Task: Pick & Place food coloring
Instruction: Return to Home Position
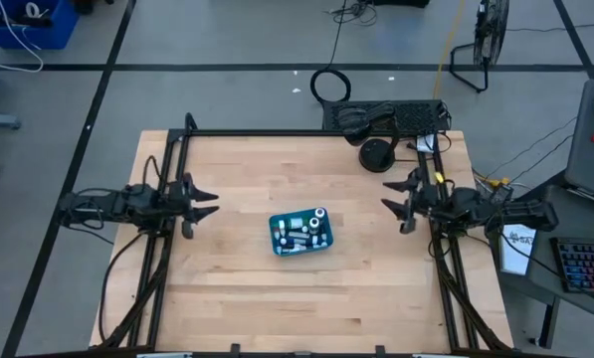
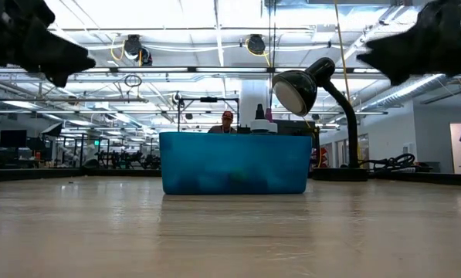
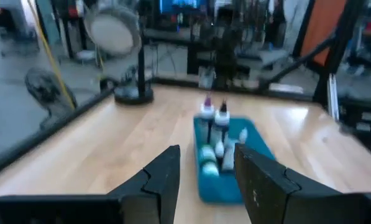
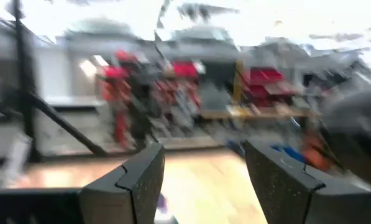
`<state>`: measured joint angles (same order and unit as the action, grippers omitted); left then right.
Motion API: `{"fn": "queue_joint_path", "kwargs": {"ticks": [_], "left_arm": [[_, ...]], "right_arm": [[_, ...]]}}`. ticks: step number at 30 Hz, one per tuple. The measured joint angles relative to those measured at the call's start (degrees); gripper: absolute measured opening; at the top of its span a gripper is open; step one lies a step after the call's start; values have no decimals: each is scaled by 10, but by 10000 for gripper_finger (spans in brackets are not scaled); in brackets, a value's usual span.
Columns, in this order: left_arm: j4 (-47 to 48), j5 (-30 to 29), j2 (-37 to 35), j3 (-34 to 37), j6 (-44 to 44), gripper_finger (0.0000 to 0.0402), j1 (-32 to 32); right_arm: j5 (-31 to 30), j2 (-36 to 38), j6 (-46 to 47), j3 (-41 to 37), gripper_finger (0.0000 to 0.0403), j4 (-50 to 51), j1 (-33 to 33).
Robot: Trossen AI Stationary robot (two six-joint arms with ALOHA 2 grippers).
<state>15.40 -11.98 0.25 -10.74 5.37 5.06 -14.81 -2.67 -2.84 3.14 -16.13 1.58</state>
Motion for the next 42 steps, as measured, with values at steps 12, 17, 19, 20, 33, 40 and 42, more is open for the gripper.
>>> {"fn": "queue_joint_path", "kwargs": {"ticks": [12, 17, 19, 20, 33, 40, 42], "left_arm": [[7, -17, 0, 7, 41, 152, 0], [-150, -38, 0, 67, 20, 152, 0], [-188, -41, 0, 99, 15, 152, -1], [-190, -43, 1, 100, 12, 152, -1], [-193, -41, 17, 101, 8, 152, -1], [-194, -41, 17, 101, 8, 152, -1], [-194, -41, 17, 101, 8, 152, -1]], "right_arm": [[232, 21, 54, -21, 212, 7, 0], [241, 21, 67, -21, 212, 10, 0], [240, 21, 66, -21, 212, 10, 0], [240, 21, 67, -22, 212, 10, 0], [239, 20, 67, -23, 212, 11, 0], [239, 20, 67, -23, 212, 11, 0], [239, 20, 67, -23, 212, 11, 0]]}}
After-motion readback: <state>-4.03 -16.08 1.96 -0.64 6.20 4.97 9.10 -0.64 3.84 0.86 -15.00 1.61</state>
